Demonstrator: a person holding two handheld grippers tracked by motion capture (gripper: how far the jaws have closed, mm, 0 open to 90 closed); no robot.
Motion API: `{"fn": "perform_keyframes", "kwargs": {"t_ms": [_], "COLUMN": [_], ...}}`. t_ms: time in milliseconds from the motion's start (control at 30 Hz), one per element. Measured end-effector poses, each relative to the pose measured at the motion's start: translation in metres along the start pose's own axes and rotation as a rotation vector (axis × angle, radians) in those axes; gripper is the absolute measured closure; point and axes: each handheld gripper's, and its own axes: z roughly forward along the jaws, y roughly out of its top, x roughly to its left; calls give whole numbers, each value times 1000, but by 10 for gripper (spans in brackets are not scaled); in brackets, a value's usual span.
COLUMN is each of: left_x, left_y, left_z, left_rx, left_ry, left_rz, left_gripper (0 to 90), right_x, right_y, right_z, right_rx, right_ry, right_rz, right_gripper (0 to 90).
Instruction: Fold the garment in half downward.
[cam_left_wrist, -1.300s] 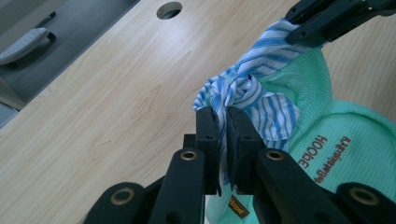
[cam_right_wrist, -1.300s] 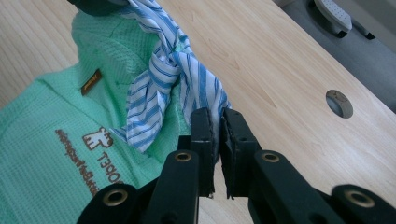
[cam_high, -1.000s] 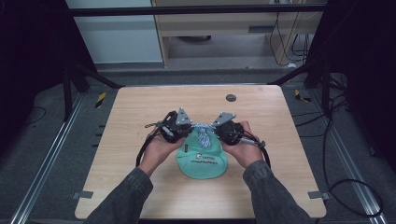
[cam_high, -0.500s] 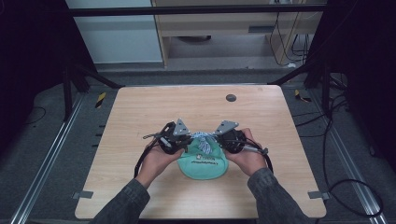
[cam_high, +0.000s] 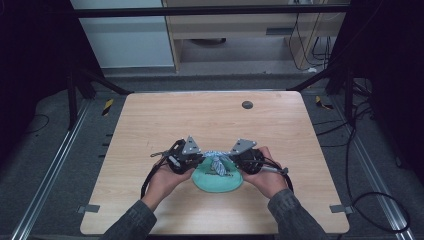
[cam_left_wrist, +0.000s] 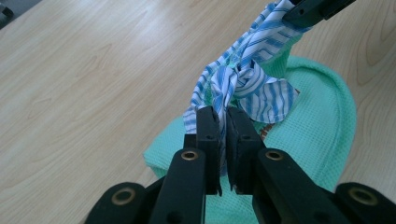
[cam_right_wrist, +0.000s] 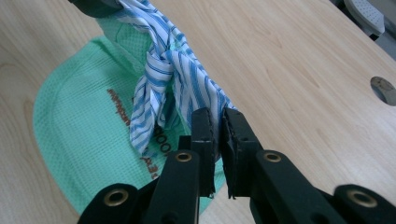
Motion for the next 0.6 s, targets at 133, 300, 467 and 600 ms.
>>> {"fn": "perform_keyframes", "kwargs": {"t_ms": [133,300,467,600], "left_x": [-4,-8,-12,-14], "left_y": [-5,-12,-19,-26], "left_z": [0,1,2,4], "left_rx": [2,3,3,7], "left_ry": [-12,-22,-27,-34], "left_rz": [-1,-5,-11,-17], "left_gripper": [847,847,846,845], "right_x": [4,9,17,22], "right_y": [-4,-9,-13,-16], "right_z": [1,2,1,2], "right_rx": [-3,1,3,6], "right_ry": [8,22,28,37], "right_rz": [1,-2,-7,-13], "right_gripper": [835,833,830,827]}}
